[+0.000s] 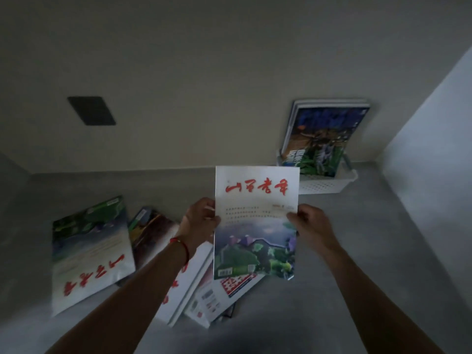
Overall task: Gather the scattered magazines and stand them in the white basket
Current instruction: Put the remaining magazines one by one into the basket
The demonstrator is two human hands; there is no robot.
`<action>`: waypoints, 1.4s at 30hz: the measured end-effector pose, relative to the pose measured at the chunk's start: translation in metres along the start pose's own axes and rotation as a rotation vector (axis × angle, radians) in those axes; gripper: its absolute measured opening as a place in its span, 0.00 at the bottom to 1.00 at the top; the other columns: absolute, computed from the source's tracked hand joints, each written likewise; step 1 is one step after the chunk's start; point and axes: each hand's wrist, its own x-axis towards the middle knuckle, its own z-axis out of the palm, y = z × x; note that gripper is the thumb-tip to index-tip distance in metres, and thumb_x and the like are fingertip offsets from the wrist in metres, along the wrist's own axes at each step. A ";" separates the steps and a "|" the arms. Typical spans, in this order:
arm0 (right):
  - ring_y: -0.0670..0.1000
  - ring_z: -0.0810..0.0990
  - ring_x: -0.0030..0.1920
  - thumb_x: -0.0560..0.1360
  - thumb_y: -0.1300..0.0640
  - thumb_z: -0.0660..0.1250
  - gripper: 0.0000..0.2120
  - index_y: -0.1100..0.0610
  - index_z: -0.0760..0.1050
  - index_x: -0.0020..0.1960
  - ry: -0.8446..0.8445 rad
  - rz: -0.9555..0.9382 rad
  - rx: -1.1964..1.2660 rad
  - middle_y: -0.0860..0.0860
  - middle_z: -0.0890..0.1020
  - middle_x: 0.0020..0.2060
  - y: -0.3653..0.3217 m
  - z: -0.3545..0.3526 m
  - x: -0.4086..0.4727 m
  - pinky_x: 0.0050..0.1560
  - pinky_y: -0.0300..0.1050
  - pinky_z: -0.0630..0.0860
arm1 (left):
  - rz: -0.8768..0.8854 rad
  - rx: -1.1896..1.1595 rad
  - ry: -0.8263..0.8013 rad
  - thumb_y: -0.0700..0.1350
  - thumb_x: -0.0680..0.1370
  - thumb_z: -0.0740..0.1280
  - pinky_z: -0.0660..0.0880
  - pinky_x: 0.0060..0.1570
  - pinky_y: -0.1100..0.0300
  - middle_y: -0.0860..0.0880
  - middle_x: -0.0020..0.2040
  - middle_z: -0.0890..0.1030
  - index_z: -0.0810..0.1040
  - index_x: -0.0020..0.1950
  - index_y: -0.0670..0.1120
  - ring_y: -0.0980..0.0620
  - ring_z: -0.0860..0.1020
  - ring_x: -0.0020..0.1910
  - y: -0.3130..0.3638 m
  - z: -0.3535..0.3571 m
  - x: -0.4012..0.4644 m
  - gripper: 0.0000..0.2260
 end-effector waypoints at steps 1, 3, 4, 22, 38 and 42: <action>0.55 0.82 0.35 0.74 0.55 0.72 0.08 0.60 0.80 0.40 0.048 -0.027 -0.027 0.53 0.83 0.32 0.002 -0.020 0.010 0.37 0.50 0.77 | 0.034 -0.003 0.006 0.31 0.72 0.68 0.82 0.42 0.39 0.44 0.45 0.84 0.77 0.45 0.48 0.40 0.84 0.46 0.017 0.012 0.009 0.12; 0.51 0.81 0.35 0.73 0.54 0.73 0.08 0.58 0.81 0.40 0.160 -0.079 -0.064 0.50 0.82 0.32 0.002 -0.061 0.031 0.34 0.41 0.73 | 0.097 -0.012 0.025 0.31 0.71 0.69 0.82 0.43 0.38 0.42 0.45 0.84 0.77 0.41 0.50 0.40 0.84 0.45 0.053 0.038 0.024 0.13; 0.48 0.79 0.35 0.73 0.54 0.73 0.07 0.57 0.81 0.41 0.217 -0.106 -0.065 0.49 0.81 0.32 0.000 -0.081 0.042 0.32 0.36 0.69 | 0.115 -0.027 0.035 0.31 0.71 0.69 0.82 0.42 0.37 0.42 0.43 0.84 0.77 0.39 0.50 0.41 0.84 0.42 0.071 0.049 0.032 0.13; 0.53 0.83 0.45 0.77 0.51 0.68 0.14 0.58 0.83 0.57 0.312 -0.095 -0.033 0.56 0.87 0.50 0.039 -0.182 0.207 0.44 0.38 0.73 | -0.087 -0.235 0.077 0.40 0.73 0.72 0.80 0.57 0.45 0.39 0.48 0.85 0.84 0.40 0.45 0.40 0.84 0.52 0.190 0.170 0.154 0.03; 0.47 0.74 0.65 0.76 0.65 0.70 0.41 0.54 0.49 0.80 0.140 -0.022 0.363 0.47 0.68 0.71 0.060 -0.142 0.223 0.56 0.41 0.73 | -0.120 -0.252 0.052 0.37 0.70 0.73 0.77 0.53 0.61 0.44 0.48 0.84 0.83 0.53 0.43 0.49 0.80 0.47 0.169 0.198 0.188 0.12; 0.50 0.76 0.64 0.78 0.58 0.68 0.38 0.51 0.49 0.80 0.259 -0.105 0.318 0.56 0.64 0.76 0.053 -0.133 0.198 0.47 0.25 0.72 | -0.090 -0.300 0.016 0.33 0.71 0.72 0.79 0.59 0.50 0.40 0.54 0.83 0.79 0.62 0.42 0.43 0.83 0.53 0.152 0.176 0.167 0.20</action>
